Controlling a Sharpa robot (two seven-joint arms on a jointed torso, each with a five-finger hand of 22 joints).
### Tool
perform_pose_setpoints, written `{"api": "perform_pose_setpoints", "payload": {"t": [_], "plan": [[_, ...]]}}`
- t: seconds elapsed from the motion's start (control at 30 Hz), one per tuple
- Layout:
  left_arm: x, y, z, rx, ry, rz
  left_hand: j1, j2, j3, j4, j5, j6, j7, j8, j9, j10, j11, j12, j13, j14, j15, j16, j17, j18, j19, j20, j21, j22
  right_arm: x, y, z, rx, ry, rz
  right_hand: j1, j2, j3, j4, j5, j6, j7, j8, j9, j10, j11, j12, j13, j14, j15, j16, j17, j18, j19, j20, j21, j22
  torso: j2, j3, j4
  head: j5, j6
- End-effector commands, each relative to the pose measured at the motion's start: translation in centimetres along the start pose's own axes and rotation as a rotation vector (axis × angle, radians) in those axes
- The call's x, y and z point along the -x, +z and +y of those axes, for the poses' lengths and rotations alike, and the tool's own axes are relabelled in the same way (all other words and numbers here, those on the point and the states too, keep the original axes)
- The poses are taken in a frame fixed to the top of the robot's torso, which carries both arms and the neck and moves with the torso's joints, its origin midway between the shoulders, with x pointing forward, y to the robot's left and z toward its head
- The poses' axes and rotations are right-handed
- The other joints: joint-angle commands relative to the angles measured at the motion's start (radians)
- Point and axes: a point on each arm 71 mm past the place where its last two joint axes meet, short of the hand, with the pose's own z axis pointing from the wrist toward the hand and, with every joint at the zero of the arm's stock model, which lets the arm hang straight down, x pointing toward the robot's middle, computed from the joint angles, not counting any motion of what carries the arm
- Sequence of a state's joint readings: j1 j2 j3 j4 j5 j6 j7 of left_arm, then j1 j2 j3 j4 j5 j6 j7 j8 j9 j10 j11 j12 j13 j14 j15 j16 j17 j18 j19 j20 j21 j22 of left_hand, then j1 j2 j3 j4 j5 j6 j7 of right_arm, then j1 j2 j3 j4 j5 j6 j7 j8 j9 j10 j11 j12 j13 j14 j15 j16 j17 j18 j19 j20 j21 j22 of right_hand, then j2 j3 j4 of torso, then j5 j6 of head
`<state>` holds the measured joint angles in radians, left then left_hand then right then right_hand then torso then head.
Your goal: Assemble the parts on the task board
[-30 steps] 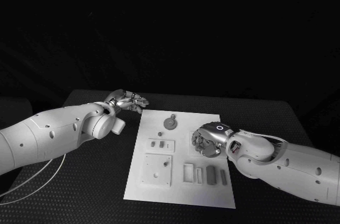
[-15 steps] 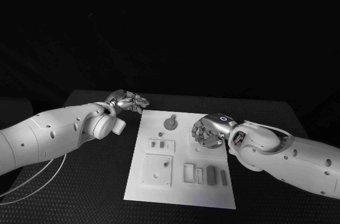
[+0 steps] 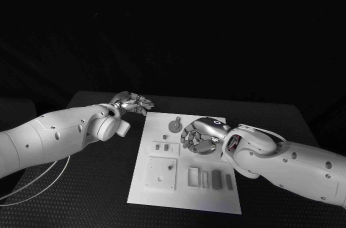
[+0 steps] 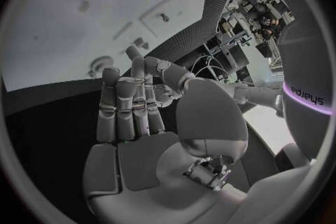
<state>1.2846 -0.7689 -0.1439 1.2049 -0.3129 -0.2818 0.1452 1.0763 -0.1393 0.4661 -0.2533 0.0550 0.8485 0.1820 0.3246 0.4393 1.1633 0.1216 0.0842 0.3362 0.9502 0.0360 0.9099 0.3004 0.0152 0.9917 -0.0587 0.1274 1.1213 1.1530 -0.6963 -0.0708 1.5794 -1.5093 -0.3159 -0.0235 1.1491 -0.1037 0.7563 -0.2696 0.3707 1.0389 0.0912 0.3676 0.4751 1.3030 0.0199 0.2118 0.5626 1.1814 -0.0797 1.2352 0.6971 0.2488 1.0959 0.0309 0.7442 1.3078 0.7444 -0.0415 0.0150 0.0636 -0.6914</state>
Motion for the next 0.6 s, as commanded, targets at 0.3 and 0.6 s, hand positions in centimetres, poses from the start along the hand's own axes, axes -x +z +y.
{"api": "perform_pose_setpoints", "payload": {"t": [0.3, 0.6], "plan": [[-0.3, 0.2, -0.3, -0.010, -0.006, 0.012, 0.002, 0.010, -0.004, 0.003, -0.004, -0.008, 0.002, 0.005, -0.002, -0.008, -0.002, -0.005, 0.002, 0.005, 0.001, -0.006, 0.002, 0.000, 0.007, -0.003, -0.005, -0.001, -3.1, 1.9, 3.7, 0.113, 0.106, 0.046, 0.005, 0.028, 0.005, -0.009, 0.005, 0.011, 0.008, 0.007, 0.032, 0.004, 0.002, -0.007, 0.002, -0.008, -0.006, 0.001, 0.002, 0.013, -0.002, 0.002, 0.006, 0.020, 0.000, -0.0013, 0.0033, 0.027, -0.005], [-0.5, 0.2, -0.3, -0.012, -0.006, 0.015, 0.002, 0.010, -0.004, 0.004, -0.004, -0.008, 0.002, 0.005, -0.002, -0.008, -0.002, -0.005, 0.002, 0.005, 0.001, -0.006, 0.003, 0.000, 0.007, -0.003, -0.005, -0.001, -7.0, 2.5, 5.7, 0.191, 0.040, 0.087, 0.003, 0.030, 0.005, -0.013, 0.005, 0.010, 0.008, 0.006, 0.033, 0.003, 0.002, -0.009, 0.003, -0.009, -0.006, 0.001, 0.003, 0.013, -0.003, 0.002, 0.006, 0.020, 0.000, -0.0021, 0.0015, 0.047, -0.011]]}}
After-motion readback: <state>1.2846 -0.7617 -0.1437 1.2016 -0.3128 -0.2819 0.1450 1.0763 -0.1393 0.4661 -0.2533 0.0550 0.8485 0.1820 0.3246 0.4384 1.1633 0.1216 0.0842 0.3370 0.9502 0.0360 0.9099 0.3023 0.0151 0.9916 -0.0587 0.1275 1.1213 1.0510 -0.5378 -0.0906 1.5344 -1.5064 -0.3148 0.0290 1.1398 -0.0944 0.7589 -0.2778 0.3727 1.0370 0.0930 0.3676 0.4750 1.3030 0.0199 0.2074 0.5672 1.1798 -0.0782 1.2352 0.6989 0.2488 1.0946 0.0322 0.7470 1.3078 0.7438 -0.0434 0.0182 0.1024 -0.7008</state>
